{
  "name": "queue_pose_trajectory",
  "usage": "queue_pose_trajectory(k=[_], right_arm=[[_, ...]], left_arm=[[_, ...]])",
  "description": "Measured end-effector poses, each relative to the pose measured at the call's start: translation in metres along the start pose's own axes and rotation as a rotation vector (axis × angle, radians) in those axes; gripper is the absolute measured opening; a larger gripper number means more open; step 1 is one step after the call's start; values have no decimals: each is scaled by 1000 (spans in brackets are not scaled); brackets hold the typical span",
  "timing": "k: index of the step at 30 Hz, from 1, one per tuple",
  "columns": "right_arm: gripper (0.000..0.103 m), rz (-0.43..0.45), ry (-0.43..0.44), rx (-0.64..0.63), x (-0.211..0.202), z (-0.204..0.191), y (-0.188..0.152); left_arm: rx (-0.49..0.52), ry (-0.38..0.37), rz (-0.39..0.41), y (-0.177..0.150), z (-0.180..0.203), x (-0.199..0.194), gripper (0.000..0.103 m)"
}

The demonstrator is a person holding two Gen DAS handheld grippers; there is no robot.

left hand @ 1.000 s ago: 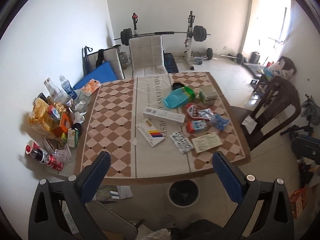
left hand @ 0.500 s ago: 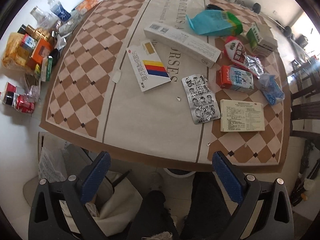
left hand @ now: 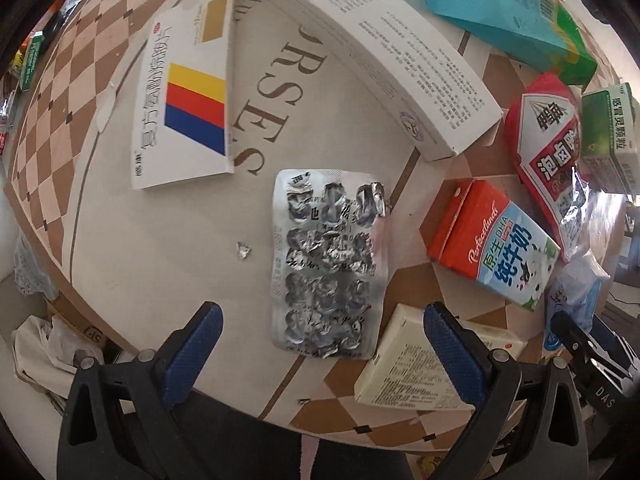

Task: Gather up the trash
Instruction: 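Grasp the silver blister pack with the left gripper while the right gripper grasps the blue plastic bag, then carry both items over the trash bin and open both grippers to drop them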

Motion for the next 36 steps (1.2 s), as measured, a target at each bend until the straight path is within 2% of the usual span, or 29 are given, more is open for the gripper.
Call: queue_pose_trajectory(k=[2,3,4,5,8,10,12,14,20,27,31,33,34,36], right_arm=[[84,-19,3,-12,10,0,5],[77,-28,6,-17,13,0,7],[75,-34,10,-23,17,0,9],[67,-35,9,-33,19,0,11],[54,-16,5,-57,20,2,14],[43,-4,24,-60,18,2,15],[28,-5,43,-53,12,-1,11],[22,-11,67,-47,9,0,9],[15,13,132,-10,-9,6,-2],[13,86,186,32,-44,6,-23],[13,132,223,16,-80,-10,-64],[13,142,231,-7,-90,-24,-90],[13,142,235,-19,-93,-31,-106],[13,132,244,-36,-92,-50,-143]], left_arm=[[3,24,-9,1,0,4,72],[6,30,-17,1,-2,6,66],[10,39,-22,-1,-5,8,62],[9,27,-7,-1,-7,7,61],[21,14,20,-7,-11,2,61],[17,41,32,-12,-22,2,61],[0,33,34,-21,-29,0,61],[-14,23,45,-27,-38,-5,61],[-19,5,131,-52,-63,-39,61],[-15,-28,259,-100,-87,-101,61],[10,-63,292,-137,-84,-117,61],[12,-82,291,-154,-92,-112,61],[6,-92,290,-148,-71,-97,61],[-8,-110,285,-171,-80,-87,61]])
Point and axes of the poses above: each gripper's, at about its wrist camera, not at the fingertips, and x roughly the way its jaws point, z to its right, y to its top, the point moved 9 cm from there along x, roughly the way its jaws point, and after that the axes turned 3 degrees about y, right-handed, at the moved point
